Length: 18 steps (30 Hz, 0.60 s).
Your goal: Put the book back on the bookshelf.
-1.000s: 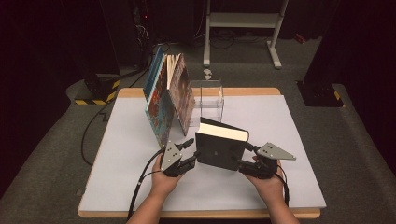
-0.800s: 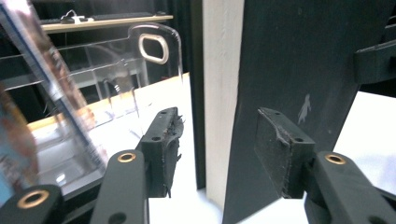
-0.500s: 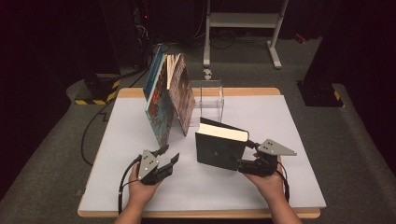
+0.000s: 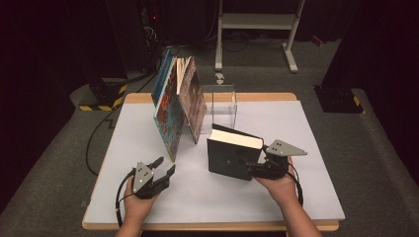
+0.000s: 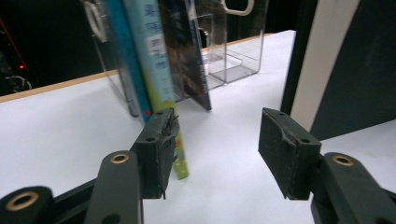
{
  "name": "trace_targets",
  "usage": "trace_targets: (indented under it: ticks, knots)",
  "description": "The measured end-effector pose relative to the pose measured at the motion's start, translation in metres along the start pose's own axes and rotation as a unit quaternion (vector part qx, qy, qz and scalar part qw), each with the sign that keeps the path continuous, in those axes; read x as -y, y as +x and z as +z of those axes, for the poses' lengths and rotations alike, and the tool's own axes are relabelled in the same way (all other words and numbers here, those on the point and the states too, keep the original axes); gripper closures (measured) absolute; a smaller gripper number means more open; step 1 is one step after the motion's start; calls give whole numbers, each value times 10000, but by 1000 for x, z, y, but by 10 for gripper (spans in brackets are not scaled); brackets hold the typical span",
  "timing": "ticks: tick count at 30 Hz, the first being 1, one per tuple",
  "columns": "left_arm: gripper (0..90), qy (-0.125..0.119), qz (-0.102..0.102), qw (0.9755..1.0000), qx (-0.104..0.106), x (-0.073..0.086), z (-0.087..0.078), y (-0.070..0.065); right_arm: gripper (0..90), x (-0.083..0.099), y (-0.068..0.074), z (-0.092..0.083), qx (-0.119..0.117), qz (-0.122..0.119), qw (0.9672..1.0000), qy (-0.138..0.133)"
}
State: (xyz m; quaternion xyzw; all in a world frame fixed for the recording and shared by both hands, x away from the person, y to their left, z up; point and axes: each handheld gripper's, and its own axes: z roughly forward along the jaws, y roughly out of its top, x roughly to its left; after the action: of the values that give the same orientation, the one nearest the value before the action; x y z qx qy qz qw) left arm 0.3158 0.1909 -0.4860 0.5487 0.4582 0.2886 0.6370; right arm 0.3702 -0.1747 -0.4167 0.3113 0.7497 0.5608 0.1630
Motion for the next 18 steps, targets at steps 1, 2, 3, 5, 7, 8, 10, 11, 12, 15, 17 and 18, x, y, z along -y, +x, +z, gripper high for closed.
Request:
trace_targets:
  ticks: [1,2,3,5,7,8,10,11,12,15,17,18]
  knots:
    - [461,-24,-59,9999,-94,-1,-1,5,265,0,-1,0,-19,-7,10000,5]
    - [461,-24,-59,9999,-94,-1,-1,5,265,0,-1,0,-19,-7,10000,5]
    - [461,-53,-96,9999,-129,-2,-1,7,285,-1,-2,-1,-81,-33,10000,34]
    - [461,-58,-122,9997,-192,-3,-2,11,307,0,-2,-3,-132,-85,9999,51]
    - [461,-91,-187,9996,-215,-4,-3,15,342,0,-1,-4,-148,-108,9998,58]
    - [461,-126,-231,9995,-194,-4,-4,16,369,1,-1,-5,-161,-131,9998,55]
    - [459,-163,-286,9993,-201,-5,-5,18,426,2,0,-7,-199,-161,9997,40]
    - [459,-155,-286,9992,-236,-6,-5,19,452,3,0,-8,-222,-179,9996,35]
    - [459,-151,-294,9991,-253,-6,-5,21,473,3,0,-8,-247,-207,9995,23]
    - [459,-141,-362,9987,-331,-6,-5,23,517,4,3,-9,-255,-320,9992,24]
    - [458,-127,-351,9987,-352,-6,-6,25,526,5,6,-9,-205,-376,9991,5]
    - [459,-117,-339,9987,-364,-6,-6,25,530,6,8,-10,-174,-407,9990,-14]
